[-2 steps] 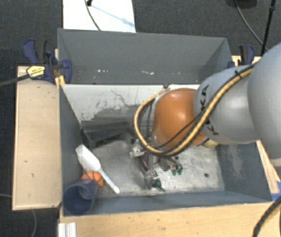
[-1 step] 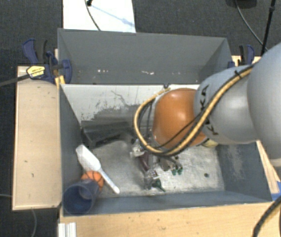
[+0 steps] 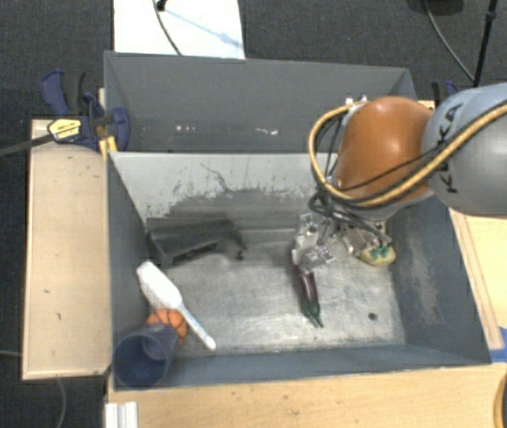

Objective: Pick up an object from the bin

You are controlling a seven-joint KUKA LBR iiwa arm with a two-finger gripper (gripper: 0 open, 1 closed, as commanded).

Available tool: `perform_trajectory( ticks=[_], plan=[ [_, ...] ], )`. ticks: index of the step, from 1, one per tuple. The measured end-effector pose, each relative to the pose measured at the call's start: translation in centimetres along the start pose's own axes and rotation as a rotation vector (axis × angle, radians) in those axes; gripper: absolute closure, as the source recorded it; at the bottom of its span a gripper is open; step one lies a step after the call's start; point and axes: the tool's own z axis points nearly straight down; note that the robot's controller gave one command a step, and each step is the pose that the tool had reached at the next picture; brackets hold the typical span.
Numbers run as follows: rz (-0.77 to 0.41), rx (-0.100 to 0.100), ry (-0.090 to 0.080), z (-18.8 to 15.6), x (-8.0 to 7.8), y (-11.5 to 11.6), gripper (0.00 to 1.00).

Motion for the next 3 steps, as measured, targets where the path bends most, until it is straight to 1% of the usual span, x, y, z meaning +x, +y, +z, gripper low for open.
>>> perform_trajectory(
  ticks=[1,2,3],
  plan=[
    [0.005,-0.001,0.001,0.0,0.0,0.0,0.0],
    [0.007,-0.001,0.001,0.0,0.0,0.0,0.0],
    [-0.399,0.0,-0.003,4.1,2.2,-5.0,1.0]
  ],
)
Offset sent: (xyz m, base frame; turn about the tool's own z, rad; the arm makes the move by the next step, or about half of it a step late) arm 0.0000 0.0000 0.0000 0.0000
